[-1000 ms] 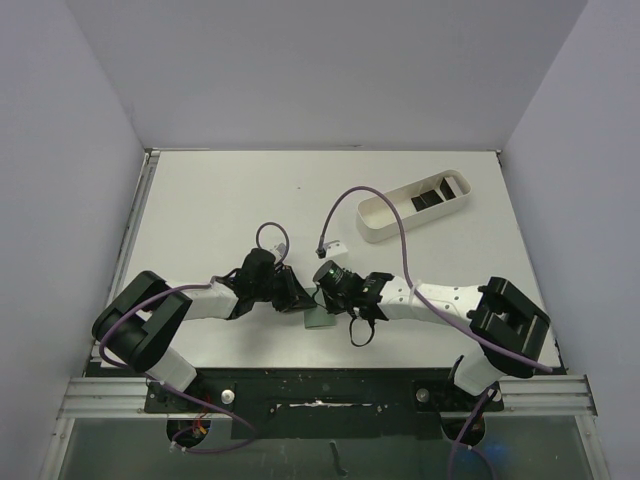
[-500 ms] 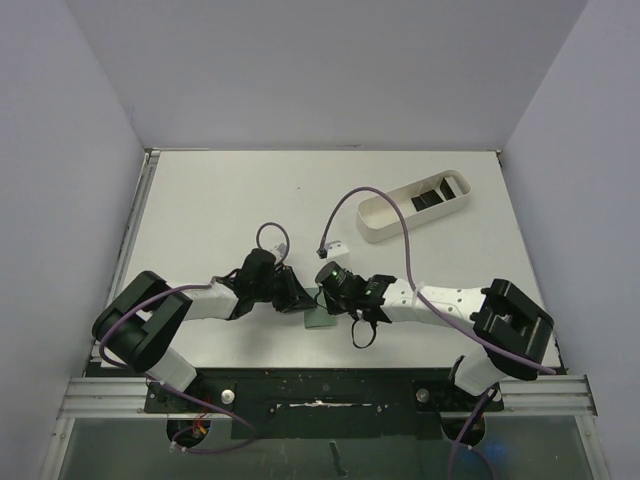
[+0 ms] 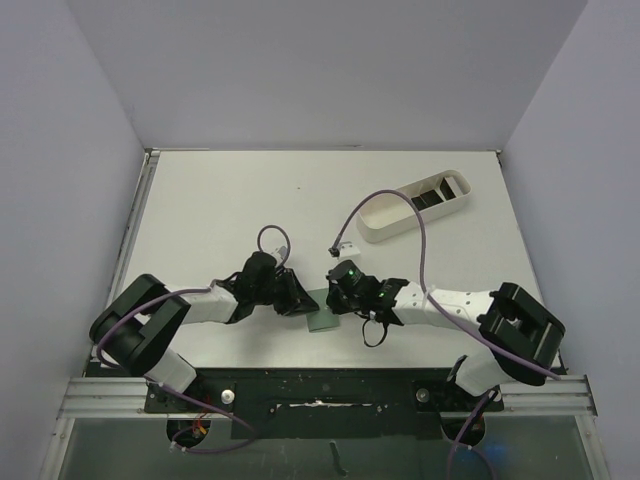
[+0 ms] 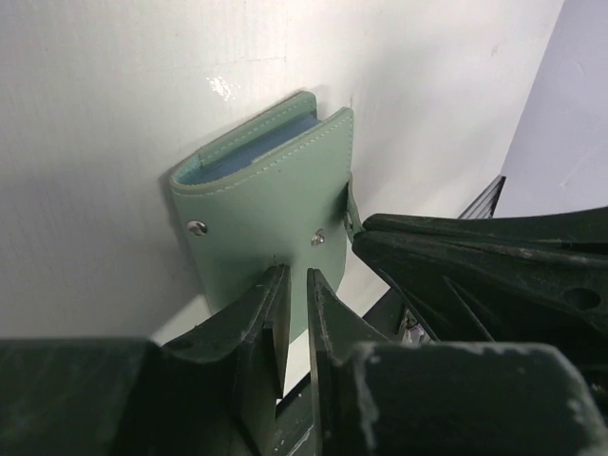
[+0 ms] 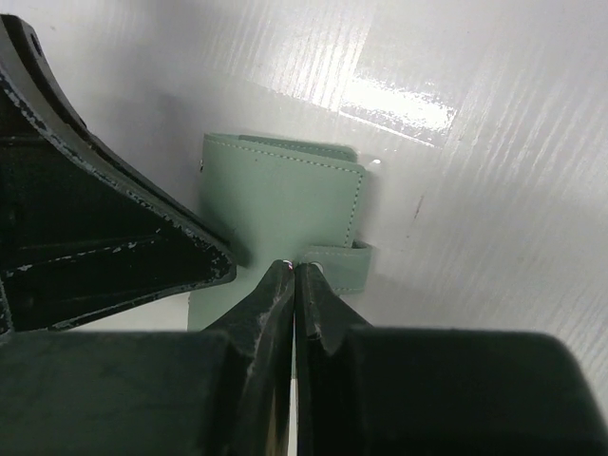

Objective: Put the credit cards into the card holder
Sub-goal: Close the card holder at the center of the board.

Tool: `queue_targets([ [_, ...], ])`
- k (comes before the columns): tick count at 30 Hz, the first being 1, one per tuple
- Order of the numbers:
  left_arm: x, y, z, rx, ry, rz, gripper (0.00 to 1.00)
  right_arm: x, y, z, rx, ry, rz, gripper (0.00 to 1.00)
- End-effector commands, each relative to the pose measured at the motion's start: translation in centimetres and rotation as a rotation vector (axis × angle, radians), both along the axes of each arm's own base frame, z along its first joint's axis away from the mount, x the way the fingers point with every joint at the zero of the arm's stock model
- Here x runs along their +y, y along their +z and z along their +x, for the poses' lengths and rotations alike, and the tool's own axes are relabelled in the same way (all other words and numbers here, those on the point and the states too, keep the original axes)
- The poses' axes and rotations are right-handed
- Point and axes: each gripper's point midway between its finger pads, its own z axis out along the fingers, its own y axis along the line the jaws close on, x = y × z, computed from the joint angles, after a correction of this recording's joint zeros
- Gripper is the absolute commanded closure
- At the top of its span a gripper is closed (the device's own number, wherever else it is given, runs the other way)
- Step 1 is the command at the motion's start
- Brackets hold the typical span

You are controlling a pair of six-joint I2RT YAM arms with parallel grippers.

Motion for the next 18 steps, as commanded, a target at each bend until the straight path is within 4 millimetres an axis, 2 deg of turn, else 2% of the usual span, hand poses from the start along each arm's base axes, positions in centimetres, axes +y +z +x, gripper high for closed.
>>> queue_targets([
  [1,-0.5,2.3,0.4,-0.055,0.003,-0.043,0.86,1.2,2.5,0.8,-0.031,-0.015,0.145,1.0],
  [10,0.1,3.1,1.8,-0.092,0.023,-0.043,0.84,0.7,2.5,0.8,-0.024,-0.025,0.151,1.0],
  [18,-0.2,0.1,1.8,-0.044,-0.014,-0.01,0.91,0.6,2.9,0.9,-0.029,-0.021,0.158,1.0],
])
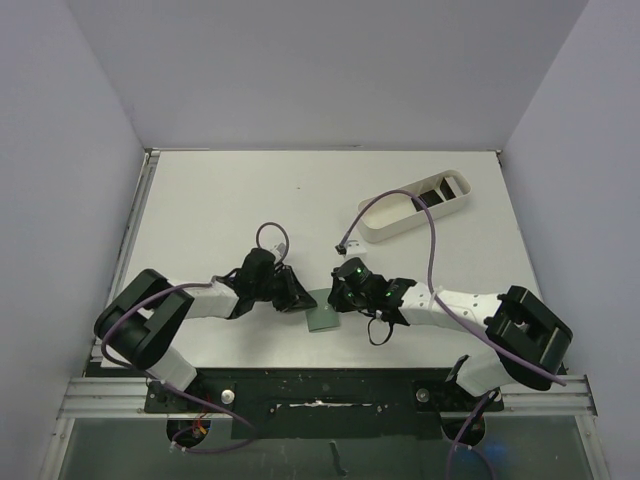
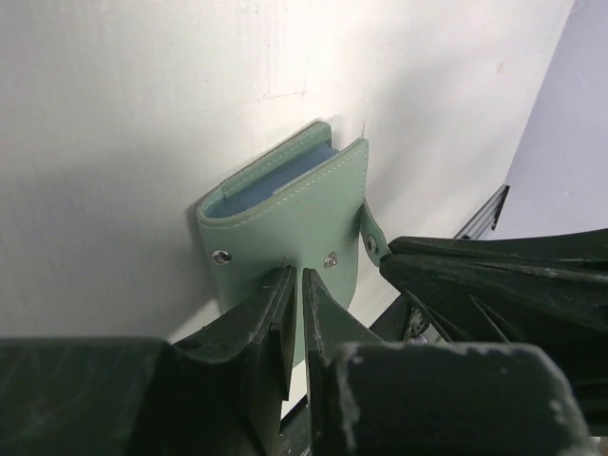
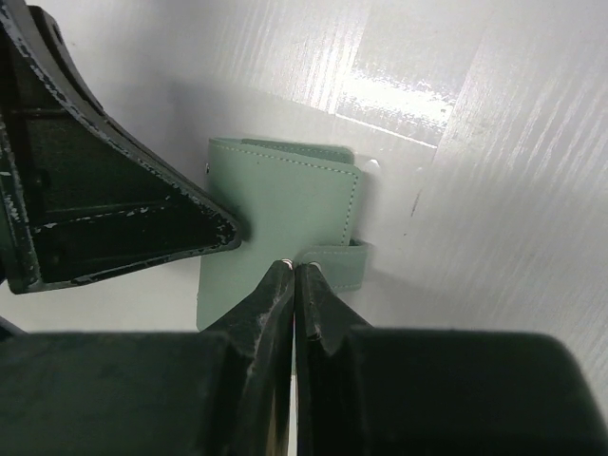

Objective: Put the credit cards into the card holder
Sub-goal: Close the card holder at the center of the board.

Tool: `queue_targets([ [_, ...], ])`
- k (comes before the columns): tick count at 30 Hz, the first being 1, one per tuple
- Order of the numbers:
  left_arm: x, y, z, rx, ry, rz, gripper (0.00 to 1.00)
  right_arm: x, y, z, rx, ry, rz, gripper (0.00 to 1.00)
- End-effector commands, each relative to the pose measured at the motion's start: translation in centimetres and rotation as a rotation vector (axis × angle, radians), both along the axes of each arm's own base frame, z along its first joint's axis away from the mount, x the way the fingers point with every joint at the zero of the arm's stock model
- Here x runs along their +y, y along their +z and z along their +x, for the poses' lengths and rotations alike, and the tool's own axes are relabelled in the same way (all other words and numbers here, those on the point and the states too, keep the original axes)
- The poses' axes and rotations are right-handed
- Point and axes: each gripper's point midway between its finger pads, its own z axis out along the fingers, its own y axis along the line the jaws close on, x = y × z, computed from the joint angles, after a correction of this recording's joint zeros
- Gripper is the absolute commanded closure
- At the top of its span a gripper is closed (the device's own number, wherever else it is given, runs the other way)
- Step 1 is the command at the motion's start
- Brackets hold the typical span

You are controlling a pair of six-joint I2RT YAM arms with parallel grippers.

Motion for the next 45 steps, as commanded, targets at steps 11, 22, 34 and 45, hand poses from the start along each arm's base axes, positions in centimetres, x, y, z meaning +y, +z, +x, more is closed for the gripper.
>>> queue_targets([
  [11,0.0,-1.3,0.1,-0.01,-0.014,0.002,0.92,1.5,2.6,0.9,-0.05,0.006,0.094,1.0],
  [22,-0.2,-1.1,0.2,-0.021,-0.02,-0.002,0.91,1.8,2.3,0.5,-0.015,0.008,0.108,1.0],
  [34,-0.2,-1.3,0.2,-0.016,-0.014,-0.004,0.91,2.6,1.7,-0.2,0.024,0.048,0.122,1.0],
  [45,-0.2,-1.3,0.3,-0.014,-0.013,-0.002,0.91,2.7,1.2,-0.6,0.045,0.078,0.109,1.0],
])
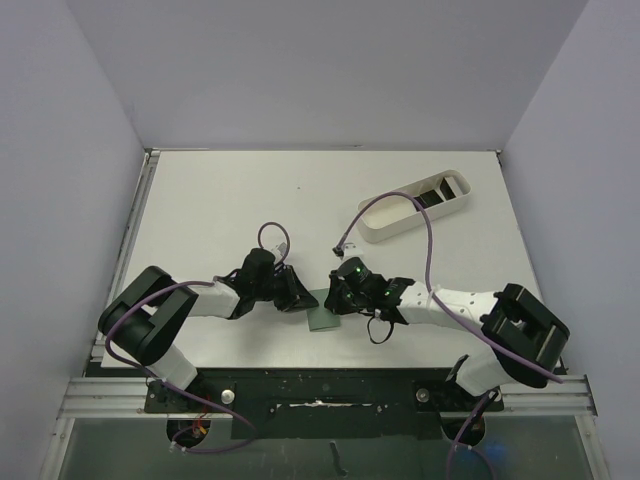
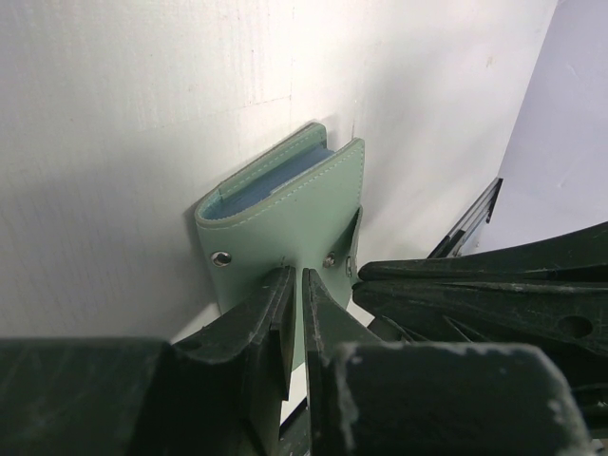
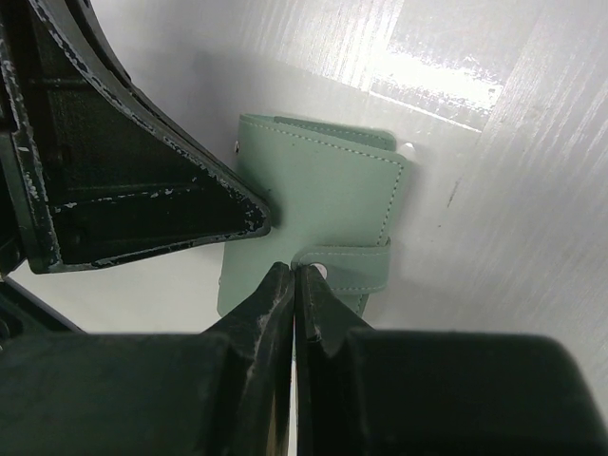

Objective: Put the credit cards into the card holder
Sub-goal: Close the card holder at the center of the board.

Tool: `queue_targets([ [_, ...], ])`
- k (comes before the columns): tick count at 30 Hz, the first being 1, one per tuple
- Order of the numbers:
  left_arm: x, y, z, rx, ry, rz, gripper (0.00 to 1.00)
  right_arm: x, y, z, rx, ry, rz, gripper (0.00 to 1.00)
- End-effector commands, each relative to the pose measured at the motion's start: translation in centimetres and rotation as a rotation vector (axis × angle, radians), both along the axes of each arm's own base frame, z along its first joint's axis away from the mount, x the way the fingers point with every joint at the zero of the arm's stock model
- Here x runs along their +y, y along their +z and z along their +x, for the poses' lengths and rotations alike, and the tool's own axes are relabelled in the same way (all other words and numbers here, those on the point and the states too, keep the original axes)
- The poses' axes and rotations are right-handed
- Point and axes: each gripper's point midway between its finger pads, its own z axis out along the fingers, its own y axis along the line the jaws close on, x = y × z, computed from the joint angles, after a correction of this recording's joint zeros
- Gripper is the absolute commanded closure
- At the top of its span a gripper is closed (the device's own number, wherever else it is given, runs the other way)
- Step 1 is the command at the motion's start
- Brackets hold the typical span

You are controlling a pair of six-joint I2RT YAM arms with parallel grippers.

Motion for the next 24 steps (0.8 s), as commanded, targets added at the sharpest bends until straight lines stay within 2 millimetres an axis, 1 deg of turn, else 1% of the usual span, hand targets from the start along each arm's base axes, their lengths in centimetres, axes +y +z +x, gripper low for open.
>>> queue_targets([
  [1,0.3,-0.9,0.2,-0.009,0.01,0.027,0.91,1.9,1.5,0.5,-0.017,0.034,0.066,1.0],
  [13,0.3,-0.8,0.1,-0.009,0.011,0.025,0.92,2.1,1.0,0.8,-0.015,0.037,0.05,1.0],
  [17,0.3,-0.6,0.1,-0.013,0.01,0.022,0.91,1.9,0.8,1.0,-0.013,0.027,0.043,1.0],
  [24,0.3,-0.5,0.1,-0.016,0.009,0.022,0.91,1.0,-0.2,1.3,0.01,0.009,0.04,1.0],
])
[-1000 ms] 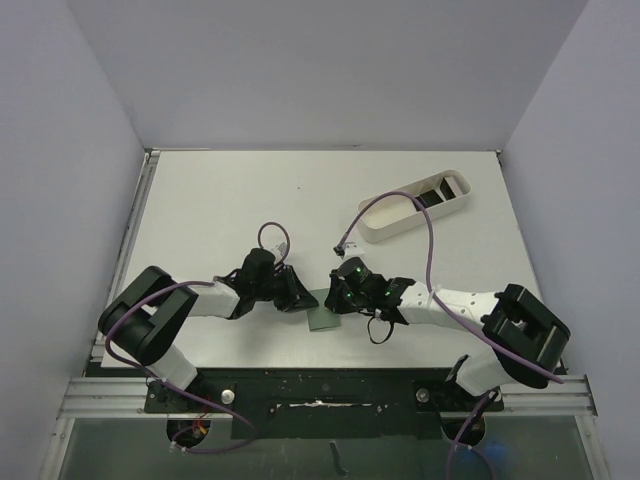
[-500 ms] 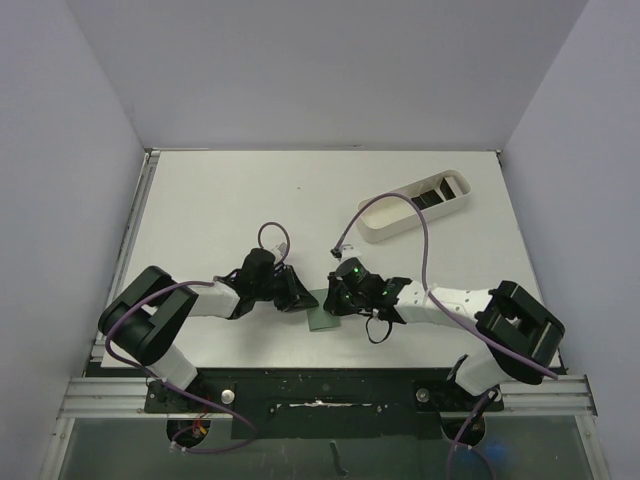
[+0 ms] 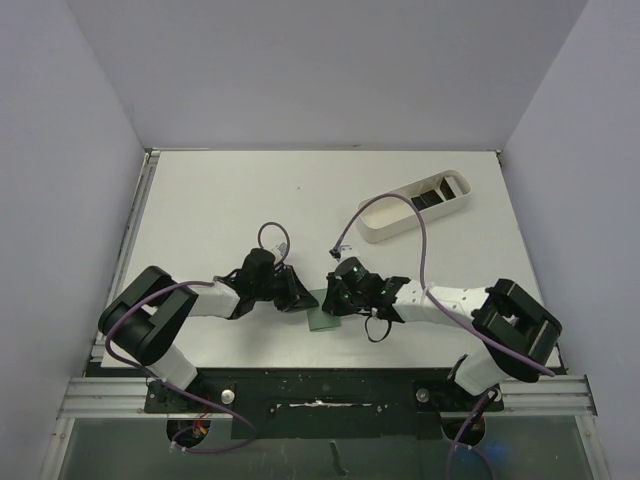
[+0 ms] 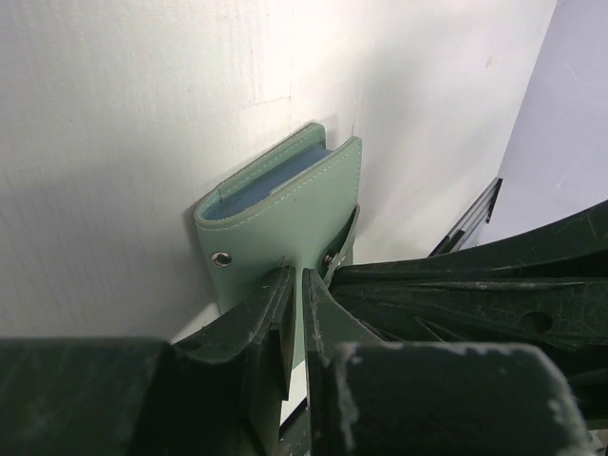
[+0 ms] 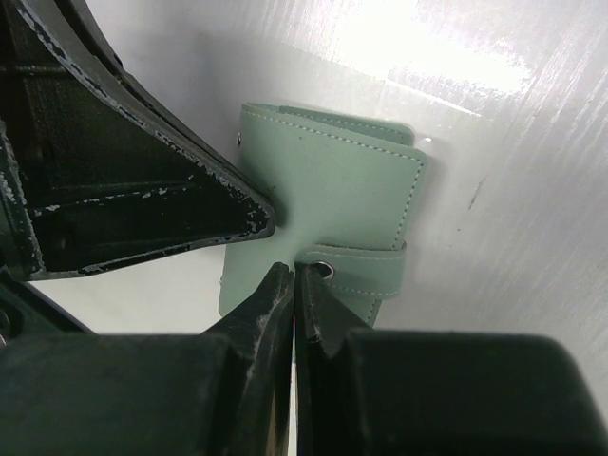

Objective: Put the credit cards into the card holder
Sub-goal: Close the card holder at the center of the board.

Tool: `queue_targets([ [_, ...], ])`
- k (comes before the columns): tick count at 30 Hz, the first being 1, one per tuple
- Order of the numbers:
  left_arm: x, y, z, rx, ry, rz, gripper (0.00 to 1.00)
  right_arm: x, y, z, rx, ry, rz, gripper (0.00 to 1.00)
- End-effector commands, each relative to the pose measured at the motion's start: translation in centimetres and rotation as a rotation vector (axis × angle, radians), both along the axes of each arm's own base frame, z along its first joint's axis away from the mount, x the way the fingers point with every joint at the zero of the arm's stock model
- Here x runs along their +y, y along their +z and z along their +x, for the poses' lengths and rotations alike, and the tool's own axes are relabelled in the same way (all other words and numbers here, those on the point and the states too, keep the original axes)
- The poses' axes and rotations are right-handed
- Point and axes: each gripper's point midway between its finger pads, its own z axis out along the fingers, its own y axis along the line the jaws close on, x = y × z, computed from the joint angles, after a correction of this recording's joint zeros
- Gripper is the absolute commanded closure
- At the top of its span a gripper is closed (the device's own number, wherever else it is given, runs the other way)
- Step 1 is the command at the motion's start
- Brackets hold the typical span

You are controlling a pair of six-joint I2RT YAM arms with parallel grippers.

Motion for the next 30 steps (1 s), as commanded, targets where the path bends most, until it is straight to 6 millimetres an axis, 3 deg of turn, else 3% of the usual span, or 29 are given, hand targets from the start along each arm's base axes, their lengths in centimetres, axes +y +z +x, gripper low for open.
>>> queue_targets([
  [1,0.4,-0.6,0.0,-0.013,0.008,0.023,0.91,0.5,0.9,1.6,-0.029,-0.023,0.047,1.0],
  [15,0.5,-0.8,-0.1,-0.007,0.011,0.029,0.91,-0.1,-0.2,0.9,0.024,-0.007,0.128,1.0],
  [30,0.6,-0.9,-0.1,-0.004,0.018,0.035,0.91,-0.4,0.8,0.5,-0.014,0.008,0.096,1.0],
])
